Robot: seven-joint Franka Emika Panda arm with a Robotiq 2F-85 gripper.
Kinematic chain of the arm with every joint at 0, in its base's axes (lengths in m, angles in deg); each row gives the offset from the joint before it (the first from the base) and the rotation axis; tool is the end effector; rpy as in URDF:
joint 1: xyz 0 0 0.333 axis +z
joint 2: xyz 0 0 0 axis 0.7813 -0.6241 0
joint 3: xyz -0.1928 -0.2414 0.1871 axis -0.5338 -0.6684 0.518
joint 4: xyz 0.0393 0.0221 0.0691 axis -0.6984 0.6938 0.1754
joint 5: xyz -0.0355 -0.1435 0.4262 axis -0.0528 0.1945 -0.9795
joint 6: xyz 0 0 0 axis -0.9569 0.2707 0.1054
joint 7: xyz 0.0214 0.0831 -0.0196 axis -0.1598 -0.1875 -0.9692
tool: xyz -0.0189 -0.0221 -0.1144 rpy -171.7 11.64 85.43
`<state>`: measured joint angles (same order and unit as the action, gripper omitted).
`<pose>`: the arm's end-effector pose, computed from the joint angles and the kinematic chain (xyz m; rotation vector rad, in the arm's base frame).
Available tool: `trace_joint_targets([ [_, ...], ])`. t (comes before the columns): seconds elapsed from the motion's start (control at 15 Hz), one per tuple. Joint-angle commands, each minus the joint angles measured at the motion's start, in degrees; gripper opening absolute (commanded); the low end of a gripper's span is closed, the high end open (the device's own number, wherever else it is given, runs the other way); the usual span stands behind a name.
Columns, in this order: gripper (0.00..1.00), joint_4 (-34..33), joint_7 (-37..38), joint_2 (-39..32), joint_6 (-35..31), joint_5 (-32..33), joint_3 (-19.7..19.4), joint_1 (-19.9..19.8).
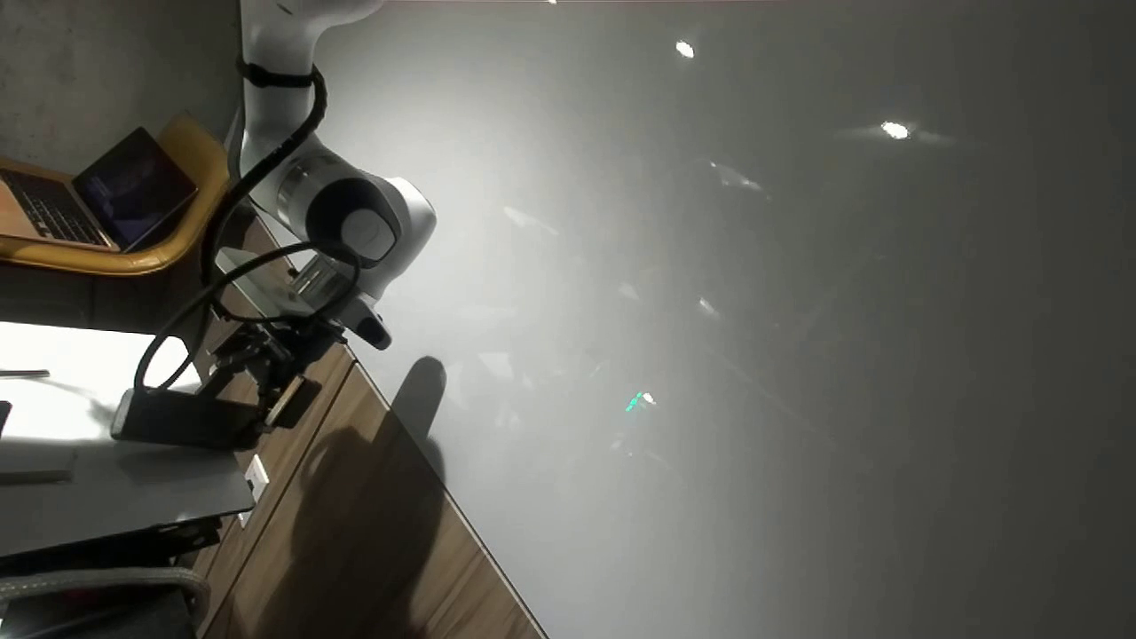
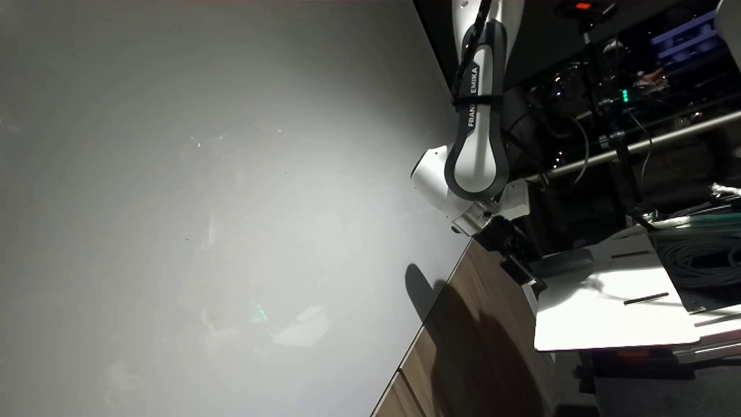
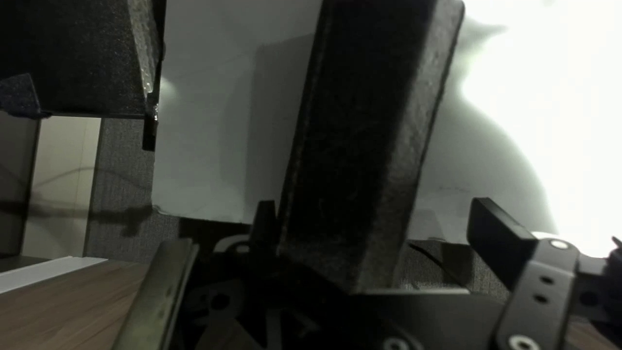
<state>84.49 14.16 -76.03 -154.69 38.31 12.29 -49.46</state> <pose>0.4898 0.0158 0.1478 2.9644 0.1424 -0.5761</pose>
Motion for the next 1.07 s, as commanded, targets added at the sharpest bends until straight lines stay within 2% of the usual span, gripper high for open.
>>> trace_joint_targets([
  [0.0, 1.00, -0.1, -1.6, -1.2, -1.8, -0.5, -0.3, -0.3],
  [0.47, 1.00, 0.3, -1.4, -1.5, -2.1, -0.6, -0.3, -0.1],
  [1.0, 1.00, 1.2, 4.6, 1.7, 0.5, 4.6, -0.7, 3.7],
])
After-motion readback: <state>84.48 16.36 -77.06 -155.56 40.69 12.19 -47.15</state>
